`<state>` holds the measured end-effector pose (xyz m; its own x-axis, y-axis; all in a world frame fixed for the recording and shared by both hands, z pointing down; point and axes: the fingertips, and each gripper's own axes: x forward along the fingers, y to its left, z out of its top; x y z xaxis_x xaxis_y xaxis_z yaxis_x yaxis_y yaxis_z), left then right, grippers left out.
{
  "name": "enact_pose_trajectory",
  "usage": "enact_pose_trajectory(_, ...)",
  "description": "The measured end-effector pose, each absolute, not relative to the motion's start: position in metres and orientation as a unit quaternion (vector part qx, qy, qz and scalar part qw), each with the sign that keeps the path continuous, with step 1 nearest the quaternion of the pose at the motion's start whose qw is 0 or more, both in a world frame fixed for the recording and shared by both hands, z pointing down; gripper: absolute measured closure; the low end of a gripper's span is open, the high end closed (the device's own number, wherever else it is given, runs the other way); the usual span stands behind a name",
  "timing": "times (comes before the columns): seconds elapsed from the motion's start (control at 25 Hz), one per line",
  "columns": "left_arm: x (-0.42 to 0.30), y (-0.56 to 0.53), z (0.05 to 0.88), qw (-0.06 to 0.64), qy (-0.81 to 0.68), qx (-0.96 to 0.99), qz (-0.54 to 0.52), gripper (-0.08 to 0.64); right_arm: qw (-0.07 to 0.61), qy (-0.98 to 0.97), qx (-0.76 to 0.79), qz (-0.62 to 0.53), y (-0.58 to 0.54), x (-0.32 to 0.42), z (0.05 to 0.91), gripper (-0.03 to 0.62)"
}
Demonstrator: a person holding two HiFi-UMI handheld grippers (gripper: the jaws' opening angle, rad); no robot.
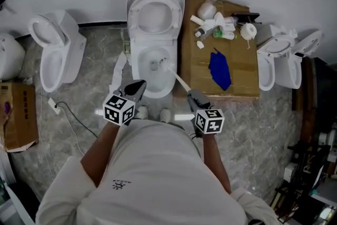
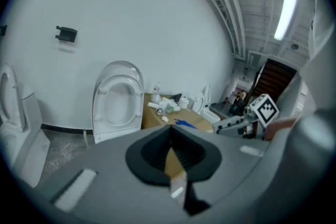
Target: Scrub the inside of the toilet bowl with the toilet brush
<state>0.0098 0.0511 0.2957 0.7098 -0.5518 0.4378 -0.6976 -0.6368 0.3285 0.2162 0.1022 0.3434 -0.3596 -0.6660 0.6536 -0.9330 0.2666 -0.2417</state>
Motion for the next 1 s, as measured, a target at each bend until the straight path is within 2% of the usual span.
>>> enact_pose_trajectory(1.0,0.020,0.042,0.294,0.239,-0.369,0.885,0.151,0.566,0.206,-0.766,0.526,0.305,0.084,0.239,0.342,0.448)
